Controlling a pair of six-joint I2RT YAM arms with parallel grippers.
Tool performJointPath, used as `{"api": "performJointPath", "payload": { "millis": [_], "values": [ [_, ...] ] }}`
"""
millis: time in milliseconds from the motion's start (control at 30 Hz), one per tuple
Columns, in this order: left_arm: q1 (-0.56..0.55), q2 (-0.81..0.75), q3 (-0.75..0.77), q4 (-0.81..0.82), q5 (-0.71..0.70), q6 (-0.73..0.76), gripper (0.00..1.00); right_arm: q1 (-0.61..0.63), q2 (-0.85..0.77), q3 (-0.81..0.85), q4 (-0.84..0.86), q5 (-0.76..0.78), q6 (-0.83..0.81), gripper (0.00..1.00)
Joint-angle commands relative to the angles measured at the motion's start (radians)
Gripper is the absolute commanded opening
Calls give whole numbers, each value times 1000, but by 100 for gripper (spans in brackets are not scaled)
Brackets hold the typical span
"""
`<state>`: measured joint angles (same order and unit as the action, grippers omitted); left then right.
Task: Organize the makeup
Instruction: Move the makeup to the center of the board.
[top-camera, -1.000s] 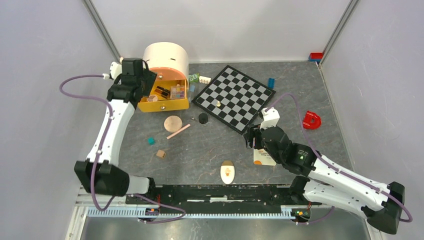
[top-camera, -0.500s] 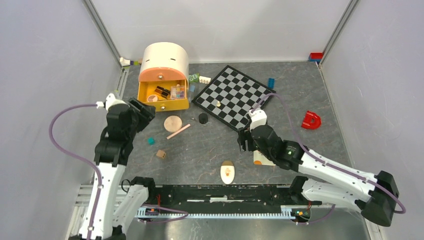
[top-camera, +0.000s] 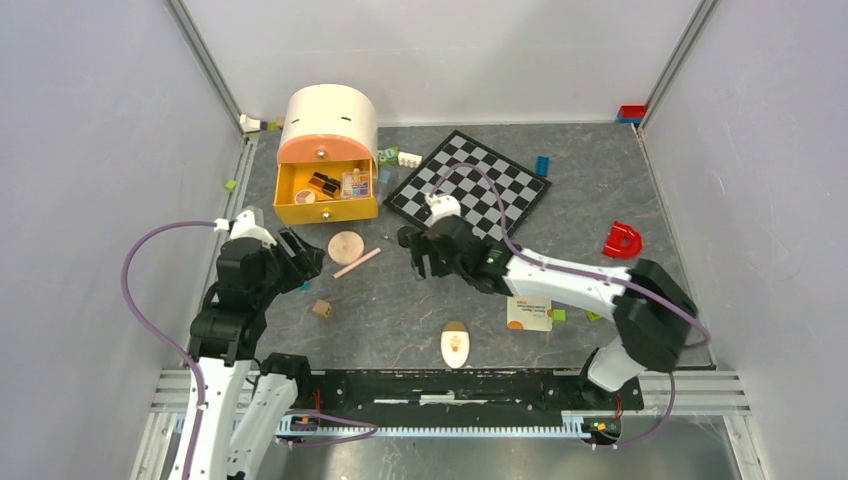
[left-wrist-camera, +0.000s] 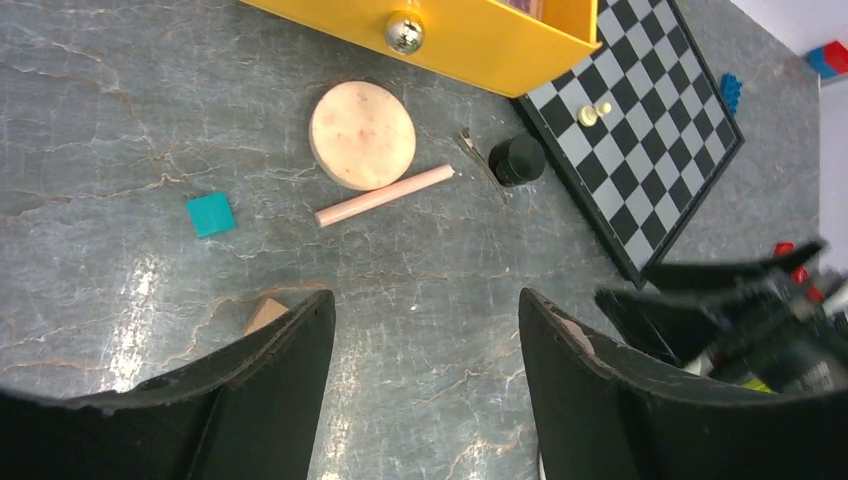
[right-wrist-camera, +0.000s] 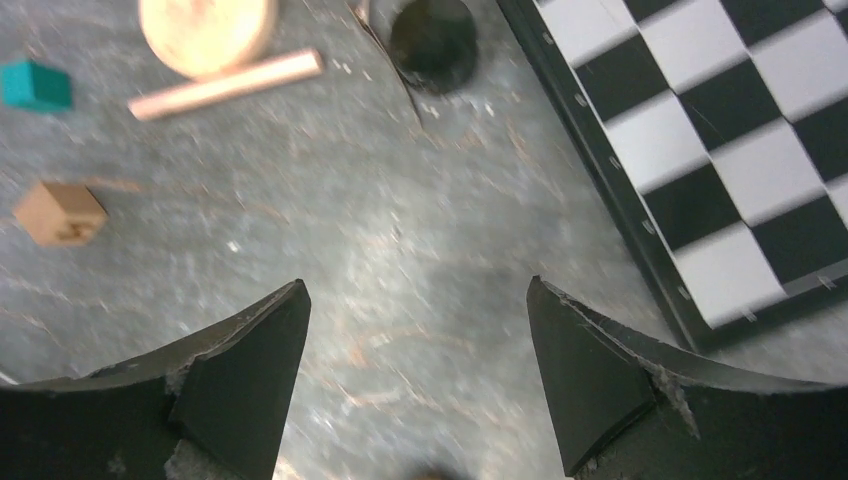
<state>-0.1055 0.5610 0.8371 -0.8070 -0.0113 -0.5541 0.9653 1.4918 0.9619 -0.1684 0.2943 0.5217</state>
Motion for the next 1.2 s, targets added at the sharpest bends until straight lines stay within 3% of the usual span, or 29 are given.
{"api": "performJointPath", "payload": {
  "millis": [0, 200, 433, 933, 1167],
  "values": [
    [-10, -23, -29, 41, 57, 76, 74, -13, 183, 189, 64, 17, 82, 87],
    [-18, -52, -24, 32, 51, 76, 75, -33, 416, 417, 26, 53, 157, 86],
    [-35, -63, -30, 38, 57, 70, 75, -69, 572, 546, -13, 101, 202, 82],
    [-44, -63, -36, 44, 59, 65, 76, -109, 721, 681, -75, 113, 200, 64],
    [-43, -59, -38, 48, 60, 62, 76, -108, 723, 660, -91, 108, 177, 62]
  ]
}}
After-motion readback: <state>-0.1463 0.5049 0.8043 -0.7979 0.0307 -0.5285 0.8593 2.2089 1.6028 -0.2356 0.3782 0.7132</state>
